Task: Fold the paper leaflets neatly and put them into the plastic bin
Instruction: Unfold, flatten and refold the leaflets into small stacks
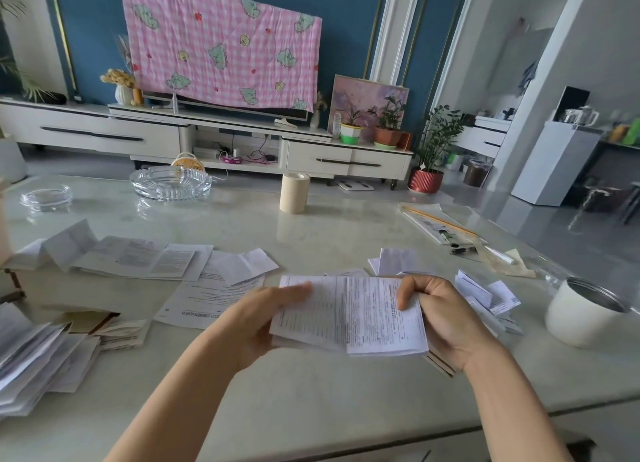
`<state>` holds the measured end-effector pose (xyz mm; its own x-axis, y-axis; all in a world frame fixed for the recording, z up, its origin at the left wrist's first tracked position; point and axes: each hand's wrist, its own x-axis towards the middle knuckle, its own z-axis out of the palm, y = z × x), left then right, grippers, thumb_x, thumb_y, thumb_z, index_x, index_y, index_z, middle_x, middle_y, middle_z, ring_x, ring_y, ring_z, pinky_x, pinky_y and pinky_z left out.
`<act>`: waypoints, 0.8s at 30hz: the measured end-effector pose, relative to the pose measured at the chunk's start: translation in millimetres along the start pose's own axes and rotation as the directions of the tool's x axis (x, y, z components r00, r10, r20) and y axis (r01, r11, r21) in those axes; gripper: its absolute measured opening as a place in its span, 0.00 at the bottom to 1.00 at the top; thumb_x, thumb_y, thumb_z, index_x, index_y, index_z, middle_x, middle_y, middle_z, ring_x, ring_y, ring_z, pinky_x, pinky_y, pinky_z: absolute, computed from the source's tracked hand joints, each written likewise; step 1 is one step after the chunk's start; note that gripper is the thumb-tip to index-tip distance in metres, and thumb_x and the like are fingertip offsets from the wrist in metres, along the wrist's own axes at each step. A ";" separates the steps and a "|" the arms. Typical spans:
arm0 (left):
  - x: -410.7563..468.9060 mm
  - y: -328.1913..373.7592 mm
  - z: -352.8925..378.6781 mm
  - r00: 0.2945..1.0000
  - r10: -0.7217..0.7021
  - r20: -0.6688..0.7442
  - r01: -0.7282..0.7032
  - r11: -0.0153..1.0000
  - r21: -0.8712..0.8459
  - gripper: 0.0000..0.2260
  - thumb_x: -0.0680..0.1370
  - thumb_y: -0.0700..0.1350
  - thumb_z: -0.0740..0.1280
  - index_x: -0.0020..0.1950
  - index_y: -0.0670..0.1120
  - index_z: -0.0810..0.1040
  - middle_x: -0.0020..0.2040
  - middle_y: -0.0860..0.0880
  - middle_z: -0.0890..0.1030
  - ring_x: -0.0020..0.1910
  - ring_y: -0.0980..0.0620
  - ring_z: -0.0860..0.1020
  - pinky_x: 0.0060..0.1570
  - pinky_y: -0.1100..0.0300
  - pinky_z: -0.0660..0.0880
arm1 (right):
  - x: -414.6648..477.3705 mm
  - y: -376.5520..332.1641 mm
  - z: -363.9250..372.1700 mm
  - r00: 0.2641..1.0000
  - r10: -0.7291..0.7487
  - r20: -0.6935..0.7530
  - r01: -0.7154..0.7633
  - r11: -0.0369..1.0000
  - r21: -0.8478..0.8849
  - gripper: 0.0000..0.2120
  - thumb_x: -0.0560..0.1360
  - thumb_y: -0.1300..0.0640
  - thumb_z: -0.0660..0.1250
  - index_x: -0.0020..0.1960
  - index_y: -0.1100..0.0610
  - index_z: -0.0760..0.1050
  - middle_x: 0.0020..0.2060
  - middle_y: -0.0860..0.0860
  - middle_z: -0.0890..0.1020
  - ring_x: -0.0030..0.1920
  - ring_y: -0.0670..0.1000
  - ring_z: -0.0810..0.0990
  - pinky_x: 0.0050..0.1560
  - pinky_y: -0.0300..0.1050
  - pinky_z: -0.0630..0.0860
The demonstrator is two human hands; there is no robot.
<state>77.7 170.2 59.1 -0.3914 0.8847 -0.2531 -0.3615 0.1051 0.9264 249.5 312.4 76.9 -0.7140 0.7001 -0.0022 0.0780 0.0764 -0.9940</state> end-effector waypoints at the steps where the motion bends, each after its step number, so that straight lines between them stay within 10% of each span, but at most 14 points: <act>1: -0.3 -0.5 -1.2 1.000 -0.005 -0.006 0.006 0.999 0.040 0.08 0.74 0.42 0.68 0.50 0.40 0.79 0.39 0.44 0.83 0.36 0.48 0.81 0.32 0.56 0.79 | -0.8 -1.1 -0.4 1.000 0.008 0.018 -0.007 1.000 -0.026 0.28 0.72 0.76 0.52 0.23 0.54 0.75 0.42 0.56 0.81 0.42 0.58 0.77 0.41 0.46 0.69; 8: 4.6 -5.1 -7.1 0.985 0.168 -0.026 -0.143 0.902 0.408 0.08 0.74 0.42 0.70 0.47 0.37 0.81 0.41 0.42 0.82 0.38 0.49 0.81 0.39 0.58 0.76 | -6.8 -18.5 -10.2 0.995 -0.024 -0.096 0.002 0.975 -0.221 0.16 0.76 0.71 0.53 0.44 0.63 0.79 0.44 0.59 0.84 0.38 0.51 0.82 0.39 0.40 0.78; 13: 4.5 -7.8 4.5 0.977 0.191 0.098 -0.214 0.829 0.517 0.07 0.73 0.43 0.71 0.47 0.40 0.82 0.38 0.48 0.81 0.37 0.55 0.78 0.38 0.64 0.74 | -9.8 -8.9 14.2 0.943 0.212 0.256 -0.074 0.885 -0.459 0.05 0.72 0.57 0.70 0.48 0.56 0.79 0.45 0.56 0.84 0.43 0.48 0.82 0.49 0.39 0.77; 19: 2.8 -2.7 8.3 0.985 0.170 0.003 -0.170 0.982 0.082 0.20 0.69 0.53 0.69 0.55 0.42 0.78 0.45 0.45 0.82 0.42 0.49 0.82 0.42 0.56 0.79 | 1.8 4.7 22.2 0.994 0.056 -0.093 -0.074 0.976 -0.203 0.06 0.75 0.59 0.67 0.43 0.61 0.78 0.40 0.54 0.84 0.38 0.48 0.80 0.43 0.41 0.77; 24: 3.3 -8.8 24.3 0.990 0.117 -0.078 -0.105 0.984 0.147 0.07 0.77 0.42 0.66 0.52 0.39 0.79 0.41 0.45 0.82 0.35 0.52 0.81 0.32 0.63 0.77 | 3.3 3.6 31.6 0.992 0.104 -0.069 -0.104 0.995 0.007 0.05 0.78 0.59 0.63 0.51 0.59 0.76 0.40 0.52 0.83 0.38 0.48 0.81 0.37 0.42 0.75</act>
<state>100.1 183.2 56.8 -0.4958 0.8528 -0.1640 -0.1899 0.0778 0.9787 225.5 292.6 69.9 -0.6523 0.7515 -0.0985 0.1475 -0.0017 -0.9891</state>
